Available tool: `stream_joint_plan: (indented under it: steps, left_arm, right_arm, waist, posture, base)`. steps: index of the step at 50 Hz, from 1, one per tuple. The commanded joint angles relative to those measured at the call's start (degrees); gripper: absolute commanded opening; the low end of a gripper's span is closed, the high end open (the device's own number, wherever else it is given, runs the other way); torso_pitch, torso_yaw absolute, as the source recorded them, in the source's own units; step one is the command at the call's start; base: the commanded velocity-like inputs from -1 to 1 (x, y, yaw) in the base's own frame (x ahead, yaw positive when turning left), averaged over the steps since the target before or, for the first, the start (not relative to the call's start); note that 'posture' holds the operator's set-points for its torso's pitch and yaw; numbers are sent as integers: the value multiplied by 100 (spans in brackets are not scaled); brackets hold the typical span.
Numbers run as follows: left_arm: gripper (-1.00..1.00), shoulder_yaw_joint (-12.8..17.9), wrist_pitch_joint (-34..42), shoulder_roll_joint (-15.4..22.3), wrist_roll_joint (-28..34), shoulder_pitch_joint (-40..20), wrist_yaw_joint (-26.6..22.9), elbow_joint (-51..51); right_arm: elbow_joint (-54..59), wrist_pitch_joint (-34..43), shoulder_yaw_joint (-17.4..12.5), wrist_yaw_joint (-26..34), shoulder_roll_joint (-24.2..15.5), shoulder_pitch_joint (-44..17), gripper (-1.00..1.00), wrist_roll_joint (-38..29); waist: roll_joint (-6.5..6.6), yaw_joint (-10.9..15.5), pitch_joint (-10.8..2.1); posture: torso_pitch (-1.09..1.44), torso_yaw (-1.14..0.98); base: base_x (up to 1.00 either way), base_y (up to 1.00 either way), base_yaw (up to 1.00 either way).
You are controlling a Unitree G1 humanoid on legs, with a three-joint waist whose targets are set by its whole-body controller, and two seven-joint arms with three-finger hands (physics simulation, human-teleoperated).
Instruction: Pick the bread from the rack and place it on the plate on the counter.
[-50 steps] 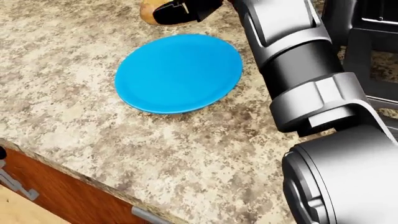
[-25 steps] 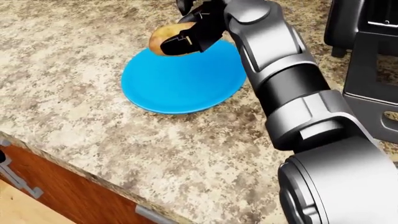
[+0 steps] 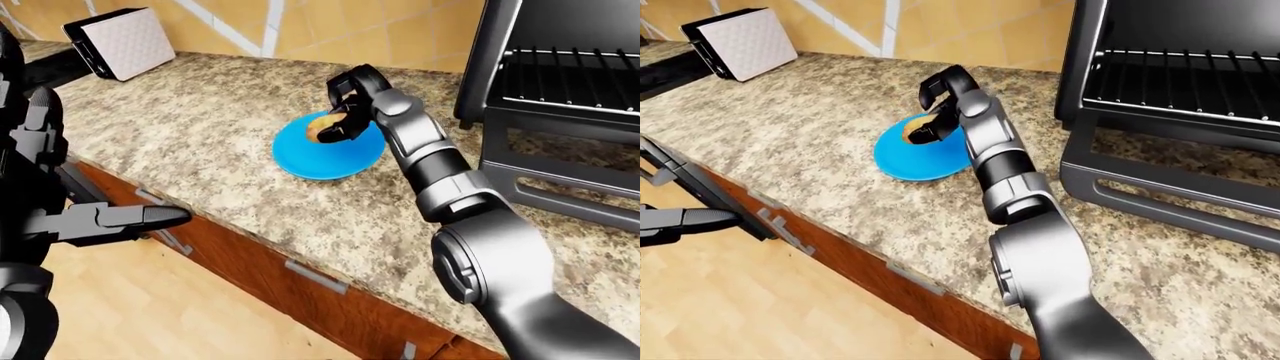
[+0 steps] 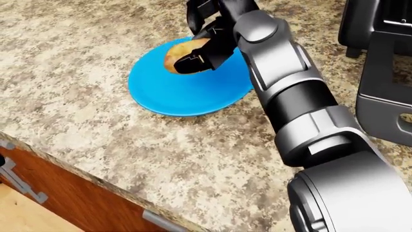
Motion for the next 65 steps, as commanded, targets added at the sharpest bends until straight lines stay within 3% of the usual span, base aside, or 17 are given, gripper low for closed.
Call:
stream_joint_plan:
  steps: [1,18,23,29,33,42,45,46,48,49,63,64,65]
  left_arm:
    - [100,65,-134,84,54,-107,35,-63]
    - [100,-18,-88,-59,433,-160,-219,-63]
    - [100,46,-89,-28,377,-143,-217,-63]
    - [100,81,-159,8,258,-43,-136,-63]
    - [100,166,-198,58,128,36,-73,-63]
    - [100,209,-243,149,-99,113,110,-63]
    - [100,209,-231,176,-154,104,146,-63]
    - [100,201,-215,185,-166,89,165,-63]
    - [100,184,-181,203,-182,48,185,-63]
    - [100,165,-153,208,-171,12,191,-63]
    - [100,99,-101,118,66,-82,28,-63]
    - [100,83,-105,114,93,-70,36,-63]
    - [100,53,-117,107,108,-66,36,-63]
  right_arm:
    - [-244,-281,-7,-74,-37,-264,-99,-81]
    - [-403,-529,18,-150,12,-77,-76,-404]
    - [-351,-578,7,-171,27,-54,-56,-425]
    - [-97,-802,-1,-284,57,-37,-54,-457]
    - [19,-921,-4,-324,86,-63,-36,-468]
    - [-118,-925,27,-271,104,-11,-19,-530]
    - [-234,-856,29,-204,109,8,4,-529]
    - [-253,-849,34,-191,107,16,33,-534]
    - [-292,-830,42,-158,108,24,58,-541]
    - [-310,-802,33,-144,108,13,100,-533]
    - [-231,-854,-20,-185,129,-170,100,-421]
    - [-1005,-377,-182,-97,138,-219,100,-174]
    - [-1365,-160,-140,-54,133,-126,100,-121]
  waist:
    - [7,4,-146]
    - [-5,10,-155]
    - [-11,8,-158]
    - [-7,1,-166]
    - [-6,-2,-166]
    - [1,-4,-156]
    - [2,-3,-154]
    - [3,-4,-155]
    - [5,-4,-154]
    - [6,-5,-154]
    - [18,-13,-160]
    - [17,-11,-158]
    - [13,-4,-155]
  posture:
    - [0,66]
    - [0,66]
    - [0,66]
    - [0,66]
    - [0,66]
    - [0,66]
    - [0,66]
    - [0,66]
    - [0,66]
    - [0,66]
    - [0,66]
    - [0,66]
    - [0,66]
  base:
    - [0,0,0]
    - [0,0,0]
    - [0,0,0]
    - [0,0,0]
    - [0,0,0]
    - [0,0,0]
    - [0,0,0]
    - [0,0,0]
    - [0,0,0]
    - [0,0,0]
    - [0,0,0]
    - [0,0,0]
    - [0,0,0]
